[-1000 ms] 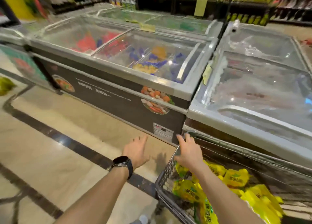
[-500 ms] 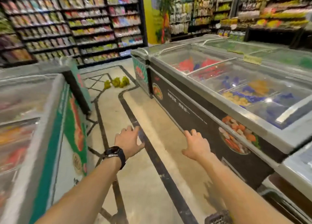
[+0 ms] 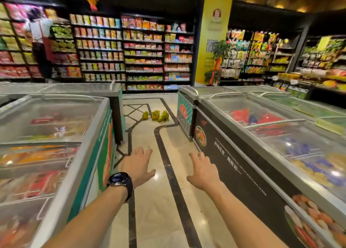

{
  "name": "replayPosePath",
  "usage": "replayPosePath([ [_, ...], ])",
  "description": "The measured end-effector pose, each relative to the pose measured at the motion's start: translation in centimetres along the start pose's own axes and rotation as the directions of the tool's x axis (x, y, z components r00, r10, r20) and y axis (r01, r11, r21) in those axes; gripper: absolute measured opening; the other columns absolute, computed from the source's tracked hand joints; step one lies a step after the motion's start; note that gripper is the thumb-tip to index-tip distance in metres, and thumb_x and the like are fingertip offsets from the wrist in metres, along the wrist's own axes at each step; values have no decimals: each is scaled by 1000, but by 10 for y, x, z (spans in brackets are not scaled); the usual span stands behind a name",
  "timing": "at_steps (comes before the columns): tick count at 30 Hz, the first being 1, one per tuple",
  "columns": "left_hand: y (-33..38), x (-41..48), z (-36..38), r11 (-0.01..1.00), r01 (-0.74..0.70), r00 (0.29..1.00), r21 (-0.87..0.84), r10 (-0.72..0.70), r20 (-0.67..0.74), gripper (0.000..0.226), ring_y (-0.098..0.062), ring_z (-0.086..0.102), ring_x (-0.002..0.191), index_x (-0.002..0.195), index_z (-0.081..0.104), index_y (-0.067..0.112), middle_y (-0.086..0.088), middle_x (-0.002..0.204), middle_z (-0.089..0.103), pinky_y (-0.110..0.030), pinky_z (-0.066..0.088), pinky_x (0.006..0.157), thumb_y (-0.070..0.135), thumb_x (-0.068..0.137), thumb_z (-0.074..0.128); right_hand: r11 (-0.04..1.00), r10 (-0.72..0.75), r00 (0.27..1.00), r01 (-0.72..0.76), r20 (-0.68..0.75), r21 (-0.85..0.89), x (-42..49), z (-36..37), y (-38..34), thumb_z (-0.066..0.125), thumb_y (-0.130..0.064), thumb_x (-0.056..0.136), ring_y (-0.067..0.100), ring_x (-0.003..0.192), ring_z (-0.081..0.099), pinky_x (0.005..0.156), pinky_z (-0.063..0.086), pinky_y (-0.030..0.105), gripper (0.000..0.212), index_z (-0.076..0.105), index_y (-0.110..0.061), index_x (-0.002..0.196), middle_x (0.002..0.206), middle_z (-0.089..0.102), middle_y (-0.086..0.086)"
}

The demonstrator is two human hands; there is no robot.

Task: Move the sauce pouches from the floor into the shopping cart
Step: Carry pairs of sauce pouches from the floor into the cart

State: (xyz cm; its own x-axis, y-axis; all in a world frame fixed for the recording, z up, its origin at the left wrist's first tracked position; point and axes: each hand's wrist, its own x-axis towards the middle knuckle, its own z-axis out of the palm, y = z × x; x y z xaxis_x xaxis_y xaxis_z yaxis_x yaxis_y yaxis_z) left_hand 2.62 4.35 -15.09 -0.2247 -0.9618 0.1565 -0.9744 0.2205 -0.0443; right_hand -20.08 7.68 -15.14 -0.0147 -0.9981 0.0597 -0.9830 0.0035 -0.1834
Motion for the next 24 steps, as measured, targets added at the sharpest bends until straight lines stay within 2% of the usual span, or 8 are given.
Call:
replayPosePath([
  [3, -12, 25, 6, 999, -7, 1000, -39, 8, 21, 72, -28, 53, 120, 147, 30, 26, -6, 135, 48, -42, 54, 89, 61, 88, 53, 1000, 18, 1000, -17, 24, -23, 25, 1, -8, 68, -38, 83, 28, 129, 41, 95, 44, 40, 77, 26, -25, 146, 146, 33, 8],
  [7, -24, 72, 5, 998, -28, 1000, -51, 29, 7, 73, -25, 57, 115, 149, 27, 28, -5, 137, 47, -37, 55, 86, 61, 89, 53, 998, 47, 999, -46, 25, -46, 69, -3, -4, 68, -36, 83, 26, 125, 44, 95, 47, 38, 77, 26, -26, 146, 141, 37, 6],
  [12, -35, 147, 14, 999, -36, 999, -31, 37, 23, 74, -24, 59, 114, 151, 24, 28, -4, 140, 46, -35, 54, 85, 60, 90, 52, 997, 65, 997, -64, 36, -32, 149, 0, 11, 68, -37, 81, 26, 132, 39, 100, 44, 39, 80, 25, -27, 148, 146, 34, 5],
  [18, -46, 279, 39, 1000, 0, 998, -20, 2, 66, 74, -24, 55, 121, 152, 23, 28, -4, 142, 45, -35, 51, 94, 61, 91, 50, 995, 97, 995, -96, 15, -34, 287, 1, 51, 65, -37, 81, 28, 133, 38, 105, 42, 48, 77, 25, -28, 146, 149, 31, 5],
  [24, -56, 421, 57, 997, 70, 993, -26, -68, 93, 73, -22, 55, 120, 151, 24, 29, -1, 137, 47, -33, 50, 90, 62, 91, 49, 996, 92, 995, -91, 46, -12, 443, 10, 84, 64, -39, 83, 29, 138, 34, 107, 39, 49, 78, 23, -29, 148, 154, 27, 6],
])
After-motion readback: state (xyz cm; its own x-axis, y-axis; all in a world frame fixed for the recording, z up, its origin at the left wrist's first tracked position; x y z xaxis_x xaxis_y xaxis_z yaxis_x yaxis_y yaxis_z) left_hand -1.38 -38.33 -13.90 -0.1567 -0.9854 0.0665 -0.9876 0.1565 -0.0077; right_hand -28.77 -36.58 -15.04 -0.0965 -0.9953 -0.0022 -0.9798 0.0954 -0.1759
